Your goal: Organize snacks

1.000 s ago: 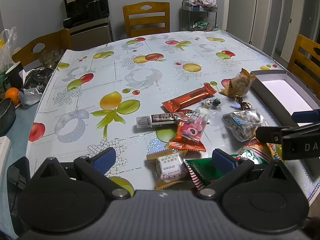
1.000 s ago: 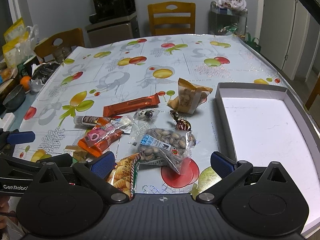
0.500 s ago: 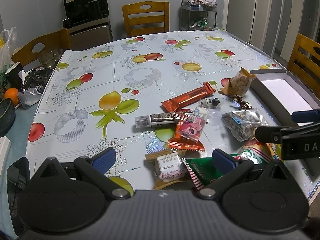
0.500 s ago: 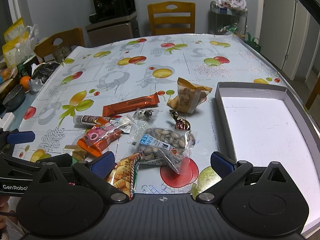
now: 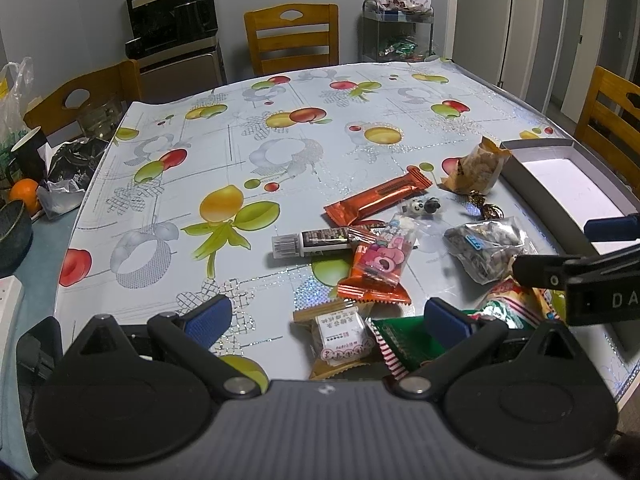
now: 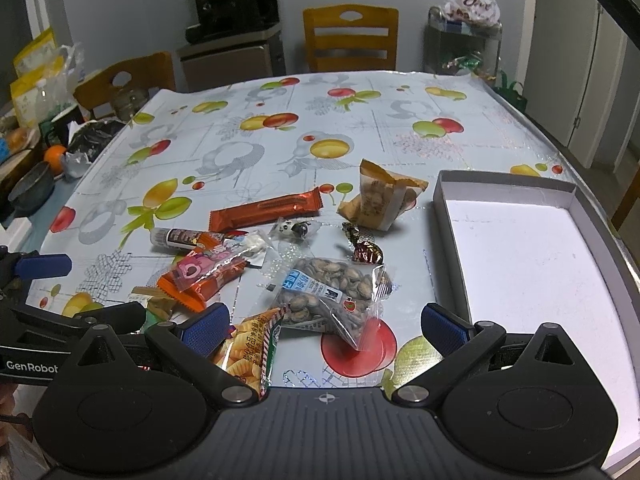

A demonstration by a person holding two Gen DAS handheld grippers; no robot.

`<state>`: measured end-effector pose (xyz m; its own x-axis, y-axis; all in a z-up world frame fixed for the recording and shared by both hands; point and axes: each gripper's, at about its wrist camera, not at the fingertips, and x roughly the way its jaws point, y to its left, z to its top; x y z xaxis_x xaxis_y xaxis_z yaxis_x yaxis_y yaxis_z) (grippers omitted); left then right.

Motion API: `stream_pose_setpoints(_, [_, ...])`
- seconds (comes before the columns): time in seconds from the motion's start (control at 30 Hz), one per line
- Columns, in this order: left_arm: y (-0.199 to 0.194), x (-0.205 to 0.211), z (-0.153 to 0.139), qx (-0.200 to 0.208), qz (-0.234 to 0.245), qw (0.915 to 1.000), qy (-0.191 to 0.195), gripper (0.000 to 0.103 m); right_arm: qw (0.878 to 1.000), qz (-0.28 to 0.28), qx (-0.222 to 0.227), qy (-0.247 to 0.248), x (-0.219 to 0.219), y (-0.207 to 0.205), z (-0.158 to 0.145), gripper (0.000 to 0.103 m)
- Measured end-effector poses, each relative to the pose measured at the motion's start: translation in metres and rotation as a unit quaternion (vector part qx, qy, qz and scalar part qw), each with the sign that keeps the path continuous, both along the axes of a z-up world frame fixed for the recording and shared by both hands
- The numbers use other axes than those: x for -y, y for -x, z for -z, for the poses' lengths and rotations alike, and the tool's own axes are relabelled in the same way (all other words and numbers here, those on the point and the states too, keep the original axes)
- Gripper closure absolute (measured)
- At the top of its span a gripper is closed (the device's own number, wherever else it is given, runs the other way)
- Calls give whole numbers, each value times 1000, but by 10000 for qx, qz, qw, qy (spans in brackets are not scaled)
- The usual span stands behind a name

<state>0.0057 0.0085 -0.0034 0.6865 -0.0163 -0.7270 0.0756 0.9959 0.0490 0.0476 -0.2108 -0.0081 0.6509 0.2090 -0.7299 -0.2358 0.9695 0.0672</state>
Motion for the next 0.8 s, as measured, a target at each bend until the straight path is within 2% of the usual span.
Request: stream_pose_setpoints(0.8, [0, 0, -1, 1, 7, 10000, 24, 0, 10000, -54, 43, -7, 1, 1, -1, 0])
